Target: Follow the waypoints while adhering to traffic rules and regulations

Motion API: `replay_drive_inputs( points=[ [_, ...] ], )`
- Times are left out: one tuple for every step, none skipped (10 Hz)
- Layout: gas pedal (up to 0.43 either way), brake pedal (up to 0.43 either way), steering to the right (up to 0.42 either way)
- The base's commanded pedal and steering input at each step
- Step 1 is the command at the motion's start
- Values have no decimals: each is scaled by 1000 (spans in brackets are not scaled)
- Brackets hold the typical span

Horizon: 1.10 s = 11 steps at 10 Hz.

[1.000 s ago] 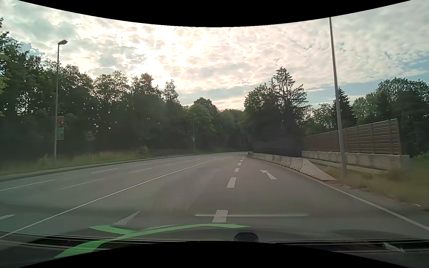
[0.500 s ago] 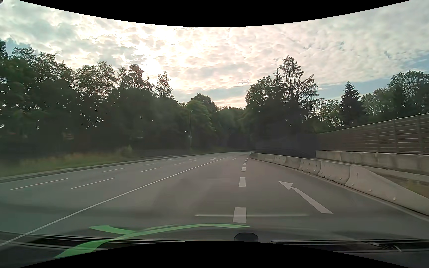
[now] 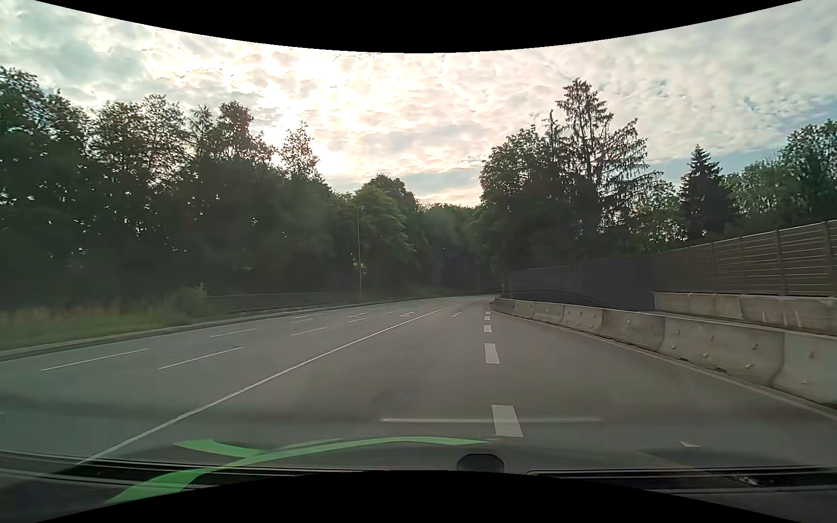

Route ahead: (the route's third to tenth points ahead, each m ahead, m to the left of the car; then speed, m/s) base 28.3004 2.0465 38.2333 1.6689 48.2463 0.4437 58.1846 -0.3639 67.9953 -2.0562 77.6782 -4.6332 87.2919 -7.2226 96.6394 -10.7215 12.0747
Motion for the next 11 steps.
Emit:
replay_drive_inputs(
  points=[
    [260, 0, 2],
    [260, 0, 4],
    [260, 0, 9],
    [268, 0, 10],
    [268, 0, 9],
    [268, 0, 9],
    [268, 0, 9],
    [268, 0, 9],
    [268, 0, 10],
    [268, 0, 10],
    [268, 0, 12]
  ],
)
